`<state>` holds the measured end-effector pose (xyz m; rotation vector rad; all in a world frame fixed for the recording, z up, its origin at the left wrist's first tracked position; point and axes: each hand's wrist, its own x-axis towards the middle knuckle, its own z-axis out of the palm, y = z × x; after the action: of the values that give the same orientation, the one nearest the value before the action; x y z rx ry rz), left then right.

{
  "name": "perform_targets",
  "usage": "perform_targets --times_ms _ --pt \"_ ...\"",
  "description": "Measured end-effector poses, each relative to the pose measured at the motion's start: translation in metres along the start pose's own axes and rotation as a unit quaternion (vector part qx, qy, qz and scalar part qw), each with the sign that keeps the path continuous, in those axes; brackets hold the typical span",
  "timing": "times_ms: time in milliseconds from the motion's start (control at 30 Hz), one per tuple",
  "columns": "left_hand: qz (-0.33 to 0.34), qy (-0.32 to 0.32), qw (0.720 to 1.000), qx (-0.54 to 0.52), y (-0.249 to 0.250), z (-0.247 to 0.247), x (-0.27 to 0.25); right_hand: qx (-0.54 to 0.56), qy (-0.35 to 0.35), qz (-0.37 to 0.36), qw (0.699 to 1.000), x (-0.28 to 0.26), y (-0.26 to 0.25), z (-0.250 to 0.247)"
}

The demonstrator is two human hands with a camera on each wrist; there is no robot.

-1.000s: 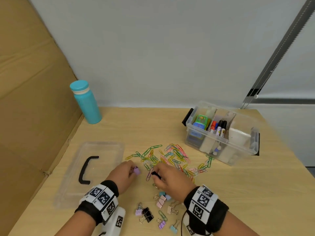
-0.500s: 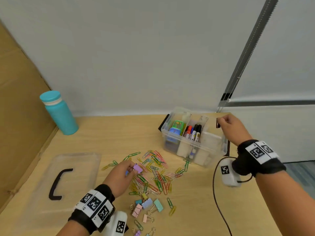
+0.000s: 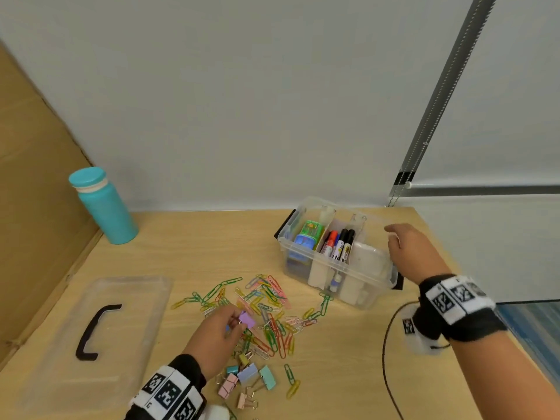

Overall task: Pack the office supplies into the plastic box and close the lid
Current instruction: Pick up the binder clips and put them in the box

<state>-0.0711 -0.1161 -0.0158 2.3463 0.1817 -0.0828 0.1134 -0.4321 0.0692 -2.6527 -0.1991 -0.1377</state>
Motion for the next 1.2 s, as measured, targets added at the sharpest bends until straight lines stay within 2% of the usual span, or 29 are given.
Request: perform_targets --times_ms 100,233,433,500,633,700,767,833,867,967,1067,1200 --pt "0.025 0.003 1.0 0.009 0.025 0.003 0.004 -0.023 0.023 -0.007 0.999 -0.026 0.019 0.02" --pt "0.12 0.02 0.993 0.007 0.09 0.01 0.028 0.006 0.028 -0.022 0.999 -0.04 0.029 0.04" --pt "0.186 0.038 0.979 0.078 0.202 0.041 0.107 -0.009 0.046 -0.041 0.998 -0.042 0.032 0.042" --pt "0.189 0.027 0.97 0.148 0.227 0.053 0.137 -0.011 0.047 -0.045 0.998 -0.043 0.032 0.042" --pt "0.154 0.0 0.952 0.264 0.261 0.069 0.168 -0.015 0.047 -0.048 0.998 -0.042 0.033 0.042" --pt "0.128 -0.067 0.942 0.302 0.263 0.079 0.18 -0.015 0.047 -0.048 0.998 -0.042 0.034 0.043" --pt "0.117 -0.167 0.916 0.346 0.256 0.089 0.19 -0.012 0.046 -0.047 0.998 -0.042 0.034 0.044" --pt "0.108 -0.215 0.888 0.391 0.249 0.093 0.196 -0.009 0.047 -0.044 0.998 -0.043 0.034 0.044" --pt "0.104 -0.225 0.887 0.389 0.249 0.091 0.195 -0.007 0.047 -0.042 0.998 -0.043 0.034 0.045" --pt "0.131 -0.201 0.923 0.3 0.25 0.078 0.184 -0.003 0.044 -0.042 0.998 -0.043 0.034 0.044" --pt "0.177 -0.114 0.966 0.149 0.239 0.042 0.148 0.006 0.039 -0.039 0.998 -0.043 0.035 0.045" --pt "0.213 -0.026 0.975 0.06 0.185 -0.007 0.091 0.027 0.045 -0.038 0.998 -0.043 0.036 0.049"
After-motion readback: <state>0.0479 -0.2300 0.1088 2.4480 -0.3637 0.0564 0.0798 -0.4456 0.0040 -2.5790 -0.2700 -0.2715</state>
